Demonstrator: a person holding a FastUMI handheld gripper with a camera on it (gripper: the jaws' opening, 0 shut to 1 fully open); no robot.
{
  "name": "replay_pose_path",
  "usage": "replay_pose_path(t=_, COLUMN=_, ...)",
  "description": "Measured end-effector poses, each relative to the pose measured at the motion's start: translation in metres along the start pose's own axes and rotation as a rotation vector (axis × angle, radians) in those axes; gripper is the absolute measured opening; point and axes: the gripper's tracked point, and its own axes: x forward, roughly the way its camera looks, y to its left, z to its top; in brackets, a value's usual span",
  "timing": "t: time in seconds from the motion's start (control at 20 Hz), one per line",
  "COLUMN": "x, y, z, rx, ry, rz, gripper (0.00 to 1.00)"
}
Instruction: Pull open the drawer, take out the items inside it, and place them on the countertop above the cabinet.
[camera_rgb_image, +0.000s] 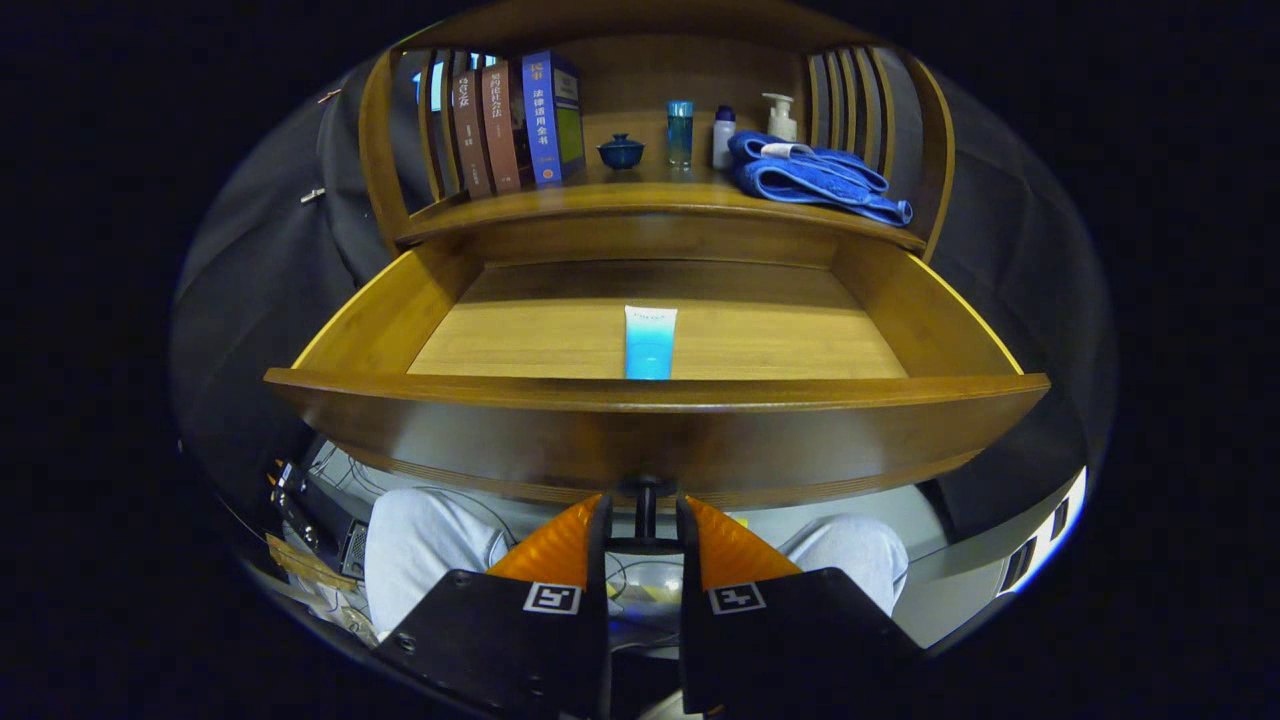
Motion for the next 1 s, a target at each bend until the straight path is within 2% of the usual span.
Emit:
replay_pose_path(t=0.1, x=-0.001, y=0.001, z=-0.013, rx=0.015, ry=0.042, rz=0.007, gripper=0.31)
replay_pose_path(t=0.3, x=0.001, y=0.002, z=-0.012, rx=0.021, ry=0.038, rz=0.005, gripper=0.32)
replay_pose_path(t=0.35, x=-0.001, y=0.001, z=-0.011, rx=0.030, ry=0.044, rz=0.007, gripper=0.44)
replay_pose_path(t=0.4, x=-0.001, y=0.000, z=-0.016, rx=0.036, ry=0.055, rz=0.002, gripper=0.47)
replay_pose_path(t=0.55, x=-0.024, y=-0.001, z=-0.011, rx=0.034, ry=0.030, rz=-0.009, gripper=1.00)
replay_pose_path(t=0.8, x=-0.069, y=0.005, z=0.048, rx=0.026, ry=-0.127, rz=0.000, gripper=1.00)
replay_pose_path(t=1.0, x=-0.062, y=0.003, z=0.091, rx=0.014, ry=-0.151, rz=-0.008, gripper=1.00)
